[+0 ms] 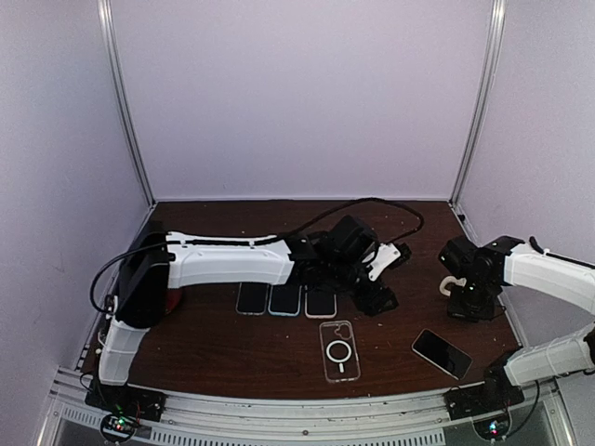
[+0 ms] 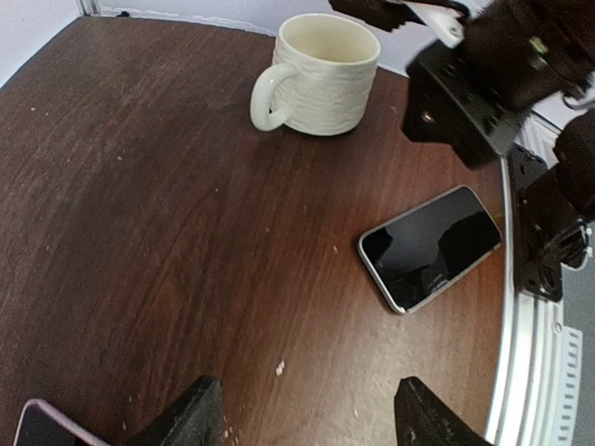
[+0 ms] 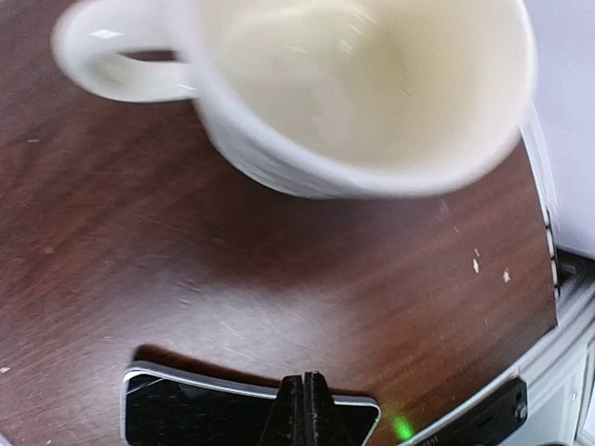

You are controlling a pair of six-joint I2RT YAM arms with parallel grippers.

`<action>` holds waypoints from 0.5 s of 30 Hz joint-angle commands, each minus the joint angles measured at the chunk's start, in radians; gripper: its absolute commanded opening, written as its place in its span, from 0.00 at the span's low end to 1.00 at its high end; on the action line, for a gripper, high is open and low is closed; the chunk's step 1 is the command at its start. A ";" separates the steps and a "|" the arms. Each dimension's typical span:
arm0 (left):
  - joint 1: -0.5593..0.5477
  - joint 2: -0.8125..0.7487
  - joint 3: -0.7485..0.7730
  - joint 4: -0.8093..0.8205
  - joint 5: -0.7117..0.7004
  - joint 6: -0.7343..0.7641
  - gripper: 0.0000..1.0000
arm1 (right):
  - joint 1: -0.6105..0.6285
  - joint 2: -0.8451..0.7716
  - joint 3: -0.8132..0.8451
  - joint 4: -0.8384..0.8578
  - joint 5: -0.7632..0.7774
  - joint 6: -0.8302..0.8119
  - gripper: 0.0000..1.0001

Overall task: Put the phone into the phone case
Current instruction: Move the phone to the corner of the board.

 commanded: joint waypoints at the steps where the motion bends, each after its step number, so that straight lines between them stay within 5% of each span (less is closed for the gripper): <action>1: -0.030 0.175 0.171 -0.055 -0.031 0.030 0.65 | -0.003 -0.021 -0.050 -0.120 0.068 0.184 0.00; 5: -0.051 0.278 0.294 -0.068 -0.074 0.021 0.60 | -0.003 -0.030 -0.099 -0.137 0.066 0.378 0.00; 15: -0.053 0.280 0.221 0.025 -0.035 -0.020 0.59 | 0.012 0.012 -0.146 -0.242 -0.016 0.817 0.00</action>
